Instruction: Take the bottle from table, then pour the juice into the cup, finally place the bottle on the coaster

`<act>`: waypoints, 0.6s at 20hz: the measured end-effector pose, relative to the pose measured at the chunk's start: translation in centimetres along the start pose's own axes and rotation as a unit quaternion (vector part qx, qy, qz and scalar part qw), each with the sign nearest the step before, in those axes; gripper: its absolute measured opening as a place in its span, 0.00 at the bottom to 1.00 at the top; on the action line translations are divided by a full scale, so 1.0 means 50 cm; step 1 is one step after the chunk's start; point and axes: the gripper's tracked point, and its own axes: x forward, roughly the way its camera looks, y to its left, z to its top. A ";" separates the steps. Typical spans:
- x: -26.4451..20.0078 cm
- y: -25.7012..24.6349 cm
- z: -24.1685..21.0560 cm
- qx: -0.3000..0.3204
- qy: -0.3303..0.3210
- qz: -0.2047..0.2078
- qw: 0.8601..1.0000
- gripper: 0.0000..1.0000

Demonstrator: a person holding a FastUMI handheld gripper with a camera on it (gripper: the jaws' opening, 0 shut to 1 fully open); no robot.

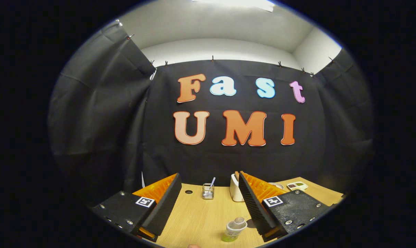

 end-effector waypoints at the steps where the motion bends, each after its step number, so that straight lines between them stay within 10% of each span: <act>1: 0.003 -0.014 -0.012 0.007 0.008 -0.006 1.000 0.99; 12: 0.030 -0.131 -0.228 0.027 0.097 -0.053 0.994 0.99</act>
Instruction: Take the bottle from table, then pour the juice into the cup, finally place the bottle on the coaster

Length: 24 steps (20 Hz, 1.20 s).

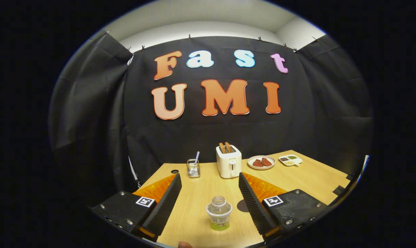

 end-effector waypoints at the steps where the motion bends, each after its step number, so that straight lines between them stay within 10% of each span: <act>1: 0.007 -0.006 -0.021 -0.001 0.006 -0.003 1.000 0.99; 21: 0.122 -0.029 -0.332 -0.051 0.115 -0.035 0.991 0.99; 24: 0.142 -0.026 -0.352 -0.052 0.114 -0.029 0.992 0.78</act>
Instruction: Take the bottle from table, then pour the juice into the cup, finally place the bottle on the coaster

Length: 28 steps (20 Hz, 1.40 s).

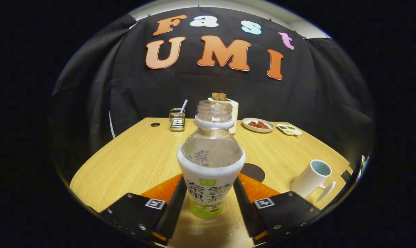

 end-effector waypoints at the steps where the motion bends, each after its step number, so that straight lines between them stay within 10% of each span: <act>1: -0.011 -0.008 -0.002 0.006 0.005 -0.001 1.000 0.64; 10: -0.057 -0.063 0.095 0.124 -0.031 0.009 0.992 0.48; 28: -0.052 -0.143 0.242 0.398 -0.079 0.067 0.912 0.47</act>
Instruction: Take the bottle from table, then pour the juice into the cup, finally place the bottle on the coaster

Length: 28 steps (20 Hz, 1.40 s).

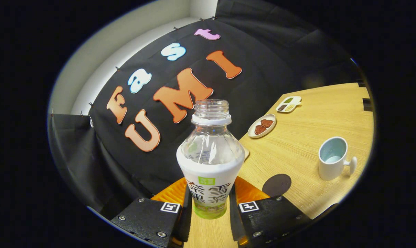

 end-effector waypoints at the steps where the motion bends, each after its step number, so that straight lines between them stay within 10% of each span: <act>1: 0.002 -0.010 0.001 0.010 0.001 -0.004 1.000 0.47; 28: 0.057 -0.102 0.041 0.306 -0.016 0.005 0.952 0.48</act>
